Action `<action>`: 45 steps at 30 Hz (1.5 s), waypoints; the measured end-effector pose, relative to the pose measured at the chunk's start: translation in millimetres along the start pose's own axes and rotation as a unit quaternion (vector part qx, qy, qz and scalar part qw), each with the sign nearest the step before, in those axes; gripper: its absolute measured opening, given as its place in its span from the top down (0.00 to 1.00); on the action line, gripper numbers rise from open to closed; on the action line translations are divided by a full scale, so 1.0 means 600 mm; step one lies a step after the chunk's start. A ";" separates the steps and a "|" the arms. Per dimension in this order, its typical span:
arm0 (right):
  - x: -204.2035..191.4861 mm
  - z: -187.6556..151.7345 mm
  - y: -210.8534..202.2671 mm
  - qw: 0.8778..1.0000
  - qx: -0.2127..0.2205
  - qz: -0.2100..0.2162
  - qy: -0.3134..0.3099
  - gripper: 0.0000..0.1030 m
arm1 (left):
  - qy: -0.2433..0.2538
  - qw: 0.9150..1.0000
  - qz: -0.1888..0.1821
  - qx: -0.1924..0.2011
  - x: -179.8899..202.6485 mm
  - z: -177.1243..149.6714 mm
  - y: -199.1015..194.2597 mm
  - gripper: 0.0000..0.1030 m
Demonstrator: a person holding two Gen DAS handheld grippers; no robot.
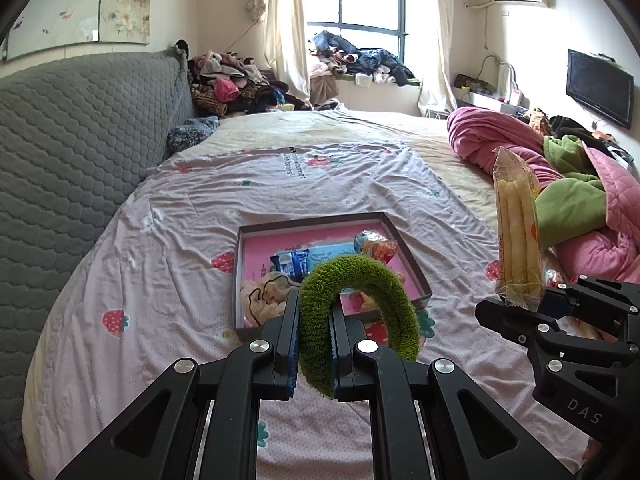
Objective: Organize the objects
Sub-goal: 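Lift the green ring and bread package and carry both over the tray, then lower the ring and bread package into the tray and open both grippers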
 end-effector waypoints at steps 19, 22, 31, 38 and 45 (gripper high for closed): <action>-0.008 0.099 0.088 0.999 -0.014 -0.001 -0.031 0.74 | -0.005 1.000 0.016 -0.011 -0.048 0.078 0.099 0.88; -0.013 0.108 0.121 0.999 -0.024 0.001 -0.038 0.74 | -0.009 1.000 0.019 -0.017 -0.059 0.087 0.131 0.88; -0.011 0.121 0.228 0.997 -0.056 0.005 -0.056 0.74 | -0.016 0.999 0.024 -0.032 -0.090 0.107 0.221 0.88; -0.013 0.117 0.314 0.994 -0.089 0.004 -0.068 0.74 | -0.020 0.998 0.023 -0.048 -0.103 0.103 0.294 0.88; -0.017 0.101 0.378 0.991 -0.116 0.004 -0.073 0.74 | -0.021 0.998 0.020 -0.058 -0.107 0.095 0.341 0.88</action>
Point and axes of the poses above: each gripper's, at about its wrist camera, not at the fingertips, and y roughly the way its jaws point, x to its right, z to its top, the point moved 7 cm from there along y, roughly the way its jaws point, and after that the axes turned 13 degrees about -x, right-handed, at the moved point
